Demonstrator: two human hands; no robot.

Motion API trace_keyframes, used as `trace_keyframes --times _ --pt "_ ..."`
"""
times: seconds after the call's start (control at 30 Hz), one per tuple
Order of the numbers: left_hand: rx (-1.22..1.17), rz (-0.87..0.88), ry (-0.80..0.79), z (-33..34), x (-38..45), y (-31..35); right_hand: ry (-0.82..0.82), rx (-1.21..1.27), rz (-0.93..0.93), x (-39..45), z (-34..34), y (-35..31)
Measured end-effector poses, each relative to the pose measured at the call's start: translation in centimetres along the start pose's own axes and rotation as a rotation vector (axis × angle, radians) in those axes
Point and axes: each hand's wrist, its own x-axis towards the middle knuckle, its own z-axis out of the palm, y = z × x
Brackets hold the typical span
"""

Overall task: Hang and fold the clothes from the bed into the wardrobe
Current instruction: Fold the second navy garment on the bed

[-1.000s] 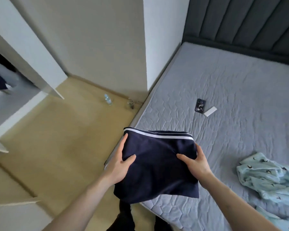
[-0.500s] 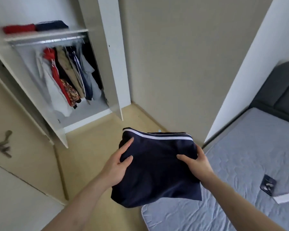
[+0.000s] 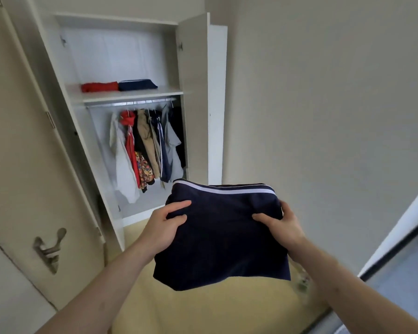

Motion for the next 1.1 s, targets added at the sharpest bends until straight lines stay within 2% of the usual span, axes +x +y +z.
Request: trace_keyframes --times 0.37,0.73,0.93,1.1 --pt "0.003 0.067 0.144 -7.8 16.2 3.4 -0.158 0.095 -0.107 17.0 10.5 -8.6" --pt "0.013 0.109 0.253 -11.0 35.4 8.3 -0.245 0.148 -0.176 37.3 17.5 -17.4" --pt "0.012 0.086 0.323 -14.6 42.0 8.7 -0.332 0.139 -0.225 44.5 22.8 -21.5" --pt "0.031 0.102 0.357 -17.8 48.1 9.6 -0.339 0.161 -0.253 49.5 27.2 -24.3"
